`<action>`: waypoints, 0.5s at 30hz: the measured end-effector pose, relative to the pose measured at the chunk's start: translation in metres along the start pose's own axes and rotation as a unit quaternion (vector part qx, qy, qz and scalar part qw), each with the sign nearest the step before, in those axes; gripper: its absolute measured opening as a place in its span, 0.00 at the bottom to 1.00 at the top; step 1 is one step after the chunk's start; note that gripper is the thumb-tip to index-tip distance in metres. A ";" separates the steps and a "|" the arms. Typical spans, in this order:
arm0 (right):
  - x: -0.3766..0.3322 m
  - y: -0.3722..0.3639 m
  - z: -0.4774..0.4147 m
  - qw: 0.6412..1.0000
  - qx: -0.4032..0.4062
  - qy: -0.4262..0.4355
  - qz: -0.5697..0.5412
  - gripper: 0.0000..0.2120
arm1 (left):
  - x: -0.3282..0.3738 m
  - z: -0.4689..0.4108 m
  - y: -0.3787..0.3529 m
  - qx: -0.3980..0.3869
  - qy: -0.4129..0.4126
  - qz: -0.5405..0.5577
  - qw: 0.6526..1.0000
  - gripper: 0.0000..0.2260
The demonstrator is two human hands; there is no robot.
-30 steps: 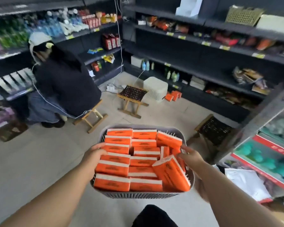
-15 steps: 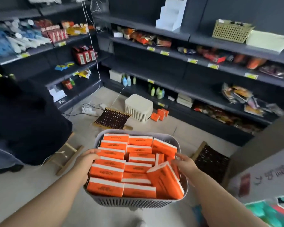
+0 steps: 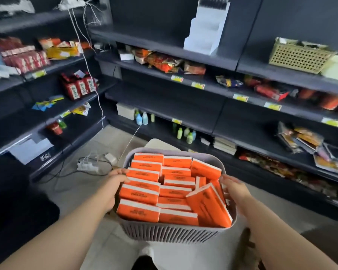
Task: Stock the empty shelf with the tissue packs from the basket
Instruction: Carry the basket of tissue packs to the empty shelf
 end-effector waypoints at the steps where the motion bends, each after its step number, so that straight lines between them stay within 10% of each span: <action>1: -0.014 -0.005 -0.017 1.000 0.010 -0.006 -0.006 0.09 | 0.020 -0.025 -0.010 -0.013 0.003 -0.009 1.000 0.14; 15: -0.162 -0.006 -0.272 0.997 0.048 -0.047 -0.042 0.15 | 0.201 -0.276 -0.175 -0.025 -0.032 -0.062 0.997 0.11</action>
Point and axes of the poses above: each hand's wrist, its own z-axis away from the middle knuckle, its own y-axis out of the back of the hand, x = y × z, the point moved 8 cm from there along -z, towards the middle knuckle, and after that the axes turned 2 degrees about z, right-handed, at the moved point
